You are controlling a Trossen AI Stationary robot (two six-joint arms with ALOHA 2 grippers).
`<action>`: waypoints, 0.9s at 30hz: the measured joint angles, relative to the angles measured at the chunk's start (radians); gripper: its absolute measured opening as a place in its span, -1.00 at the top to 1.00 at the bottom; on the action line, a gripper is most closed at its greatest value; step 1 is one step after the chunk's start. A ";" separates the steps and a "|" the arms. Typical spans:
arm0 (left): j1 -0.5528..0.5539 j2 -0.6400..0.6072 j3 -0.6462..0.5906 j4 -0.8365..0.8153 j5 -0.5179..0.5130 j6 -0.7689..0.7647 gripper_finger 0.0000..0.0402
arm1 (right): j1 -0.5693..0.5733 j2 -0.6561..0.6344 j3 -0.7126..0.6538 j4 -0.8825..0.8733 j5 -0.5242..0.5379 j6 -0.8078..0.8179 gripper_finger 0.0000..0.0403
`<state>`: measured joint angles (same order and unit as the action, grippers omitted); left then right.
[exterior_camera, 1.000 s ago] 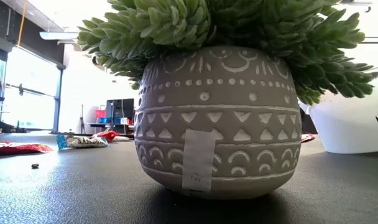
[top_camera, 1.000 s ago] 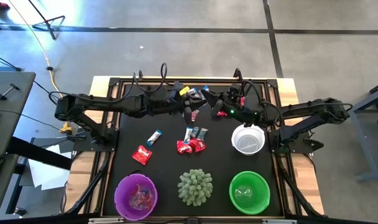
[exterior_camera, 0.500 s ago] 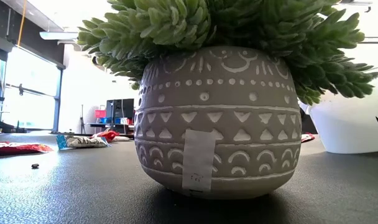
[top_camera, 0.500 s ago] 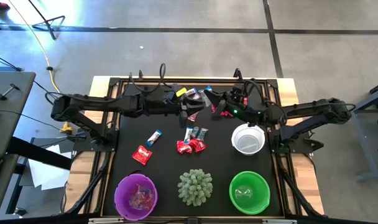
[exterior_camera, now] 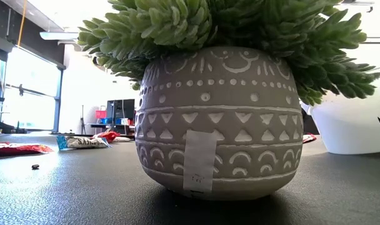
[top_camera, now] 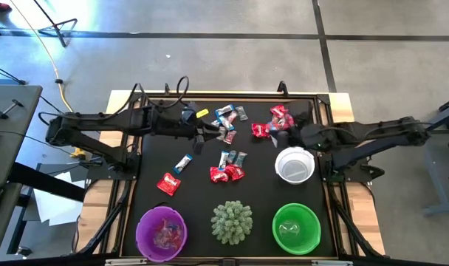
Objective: Sort candy
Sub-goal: Put the white candy wrapper into the white bucket
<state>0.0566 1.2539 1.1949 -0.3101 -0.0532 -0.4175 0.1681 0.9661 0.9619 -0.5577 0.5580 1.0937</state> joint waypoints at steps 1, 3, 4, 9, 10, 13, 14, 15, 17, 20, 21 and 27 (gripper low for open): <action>0.000 -0.004 0.000 -0.019 -0.001 0.000 0.51 | 0.020 -0.011 0.000 -0.049 -0.011 0.046 0.92; 0.000 -0.007 0.000 -0.035 -0.002 0.000 0.52 | 0.058 -0.027 0.000 -0.139 -0.024 0.131 0.92; 0.000 -0.007 0.000 -0.036 -0.003 0.000 0.52 | 0.077 -0.032 0.000 -0.184 -0.033 0.174 0.92; 0.000 -0.007 0.000 -0.037 -0.003 0.001 0.53 | 0.152 -0.023 0.000 -0.389 -0.103 0.349 0.92; 0.000 -0.007 0.000 -0.037 -0.007 0.001 0.53 | 0.160 -0.017 0.000 -0.430 -0.120 0.376 0.92; 0.000 -0.007 0.000 -0.037 -0.033 0.001 0.53 | 0.169 -0.005 0.000 -0.519 -0.172 0.404 0.90; 0.001 -0.007 0.000 -0.037 -0.043 0.002 0.53 | 0.167 -0.003 0.000 -0.537 -0.192 0.407 0.88; 0.001 -0.007 0.000 -0.037 -0.050 0.002 0.53 | 0.165 -0.002 0.000 -0.554 -0.216 0.408 0.84; 0.002 -0.007 0.000 -0.037 -0.054 0.002 0.53 | 0.157 -0.003 0.000 -0.565 -0.258 0.409 0.74; 0.002 -0.007 0.000 -0.037 -0.056 0.003 0.53 | 0.153 -0.003 0.000 -0.580 -0.283 0.394 0.57; 0.002 -0.007 0.000 -0.037 -0.056 0.006 0.53 | 0.153 -0.003 0.000 -0.579 -0.282 0.389 0.52; 0.002 -0.007 0.000 -0.043 -0.056 0.009 0.53 | 0.153 -0.003 0.000 -0.578 -0.287 0.366 0.28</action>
<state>0.0586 1.2469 1.1950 -0.3527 -0.1089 -0.4082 0.3206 0.9634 0.9615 -1.1359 0.2714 1.4598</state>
